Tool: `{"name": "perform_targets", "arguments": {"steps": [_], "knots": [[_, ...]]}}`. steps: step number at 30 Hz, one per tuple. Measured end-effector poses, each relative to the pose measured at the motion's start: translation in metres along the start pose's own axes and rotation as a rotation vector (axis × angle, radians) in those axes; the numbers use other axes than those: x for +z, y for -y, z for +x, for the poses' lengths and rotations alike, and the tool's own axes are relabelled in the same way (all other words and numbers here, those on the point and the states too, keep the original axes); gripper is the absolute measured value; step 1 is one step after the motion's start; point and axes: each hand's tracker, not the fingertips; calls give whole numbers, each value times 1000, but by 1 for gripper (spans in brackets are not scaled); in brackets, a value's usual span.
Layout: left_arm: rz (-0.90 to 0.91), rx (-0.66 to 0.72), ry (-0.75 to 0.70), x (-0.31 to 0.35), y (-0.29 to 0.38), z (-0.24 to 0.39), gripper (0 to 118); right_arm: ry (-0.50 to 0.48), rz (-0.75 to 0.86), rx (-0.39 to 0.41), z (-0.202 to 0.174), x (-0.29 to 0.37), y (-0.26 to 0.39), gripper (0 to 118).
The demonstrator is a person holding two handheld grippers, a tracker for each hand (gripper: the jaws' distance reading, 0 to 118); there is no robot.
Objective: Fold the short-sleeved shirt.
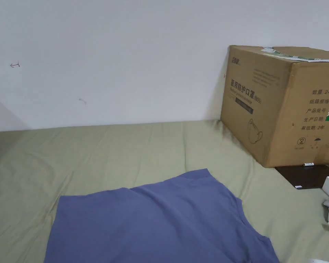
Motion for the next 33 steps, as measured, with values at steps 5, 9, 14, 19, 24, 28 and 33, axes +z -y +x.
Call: {"name": "perform_targets", "arguments": {"steps": [5,9,14,19,24,28,33], "knots": [[126,31,-23,45,-9,13,113,-86,228,107,-33,62,-6,117],[302,145,38,91,-29,45,110,-243,452,131,-91,120,2,116],[462,102,-9,124,-45,46,0,-408,705,100,-134,172,7,17],[237,65,18,119,-70,32,0,-391,704,173,-154,183,0,1],[-112,155,146,51,-52,0,0,-388,588,170,-159,166,3,1],[-226,94,81,1,-33,-9,71,-388,508,163,-154,154,6,1],[-282,-24,36,-37,-17,-9,110,-350,459,143,-150,146,8,1]]}}
